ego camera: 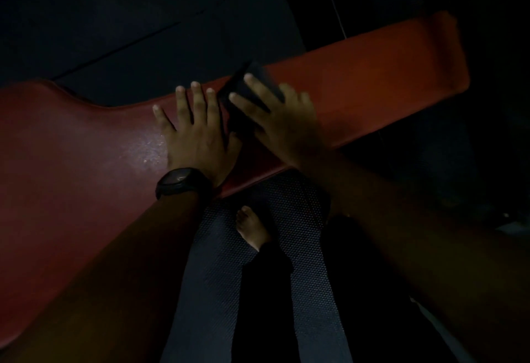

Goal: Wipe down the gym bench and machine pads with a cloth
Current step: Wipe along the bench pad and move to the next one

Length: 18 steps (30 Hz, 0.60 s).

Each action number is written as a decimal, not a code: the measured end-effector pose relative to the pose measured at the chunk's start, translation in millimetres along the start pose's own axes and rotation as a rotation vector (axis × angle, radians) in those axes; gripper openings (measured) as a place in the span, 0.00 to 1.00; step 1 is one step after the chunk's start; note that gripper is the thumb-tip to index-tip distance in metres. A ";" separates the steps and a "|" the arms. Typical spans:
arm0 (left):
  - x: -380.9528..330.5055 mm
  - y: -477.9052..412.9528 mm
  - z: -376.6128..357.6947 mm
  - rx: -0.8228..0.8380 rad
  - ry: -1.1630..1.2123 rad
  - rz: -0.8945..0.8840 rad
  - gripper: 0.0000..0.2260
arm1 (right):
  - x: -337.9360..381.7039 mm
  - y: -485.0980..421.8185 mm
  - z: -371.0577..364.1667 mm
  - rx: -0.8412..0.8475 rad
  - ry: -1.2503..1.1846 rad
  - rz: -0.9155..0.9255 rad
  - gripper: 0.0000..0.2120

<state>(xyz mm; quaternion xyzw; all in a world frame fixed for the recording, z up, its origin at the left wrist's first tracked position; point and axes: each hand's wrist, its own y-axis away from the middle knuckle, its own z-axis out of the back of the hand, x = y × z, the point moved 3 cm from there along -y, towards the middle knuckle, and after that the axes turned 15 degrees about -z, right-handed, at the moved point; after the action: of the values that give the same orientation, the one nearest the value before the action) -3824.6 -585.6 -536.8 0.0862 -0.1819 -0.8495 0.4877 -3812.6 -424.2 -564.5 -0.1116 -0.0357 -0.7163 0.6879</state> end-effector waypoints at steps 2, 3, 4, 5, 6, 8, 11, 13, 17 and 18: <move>-0.7 -0.5 -0.7 -0.006 0.009 0.005 0.38 | -23.6 -22.7 -2.3 0.069 0.089 -0.133 0.30; -1.3 -0.5 -0.4 -0.010 0.018 0.006 0.38 | -33.9 -26.7 -4.2 0.129 0.071 -0.298 0.31; -2.2 -1.2 0.1 -0.015 0.024 0.005 0.38 | -41.7 -24.7 -5.5 0.165 0.019 -0.487 0.32; -2.8 -2.3 0.5 -0.016 0.025 0.004 0.38 | -44.8 -18.0 -5.6 0.165 -0.057 -0.673 0.32; -3.1 -3.1 0.6 -0.015 0.023 0.003 0.38 | -40.3 -6.6 -4.4 0.152 -0.116 -0.813 0.32; -4.6 -5.2 -0.1 -0.008 0.019 0.007 0.38 | -15.2 21.7 -1.0 0.122 -0.150 -0.878 0.32; -9.3 -7.9 0.4 -0.011 0.021 0.015 0.37 | 17.8 46.4 1.5 0.091 -0.168 -0.540 0.29; -11.3 -9.5 0.7 -0.015 0.022 0.018 0.36 | 8.1 28.0 -0.8 0.084 -0.136 -0.229 0.28; -12.8 -11.2 -1.7 -0.005 0.000 0.001 0.38 | -35.8 -21.8 -6.1 0.064 0.081 -0.142 0.32; -12.5 -11.0 -1.3 -0.006 0.009 0.003 0.38 | -43.2 -24.4 -5.3 0.087 0.070 -0.289 0.32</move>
<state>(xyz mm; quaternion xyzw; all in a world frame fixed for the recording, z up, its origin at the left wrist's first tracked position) -3826.6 -570.1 -542.7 0.0883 -0.1772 -0.8490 0.4899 -3836.2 -381.8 -576.1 -0.0503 -0.0584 -0.8089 0.5828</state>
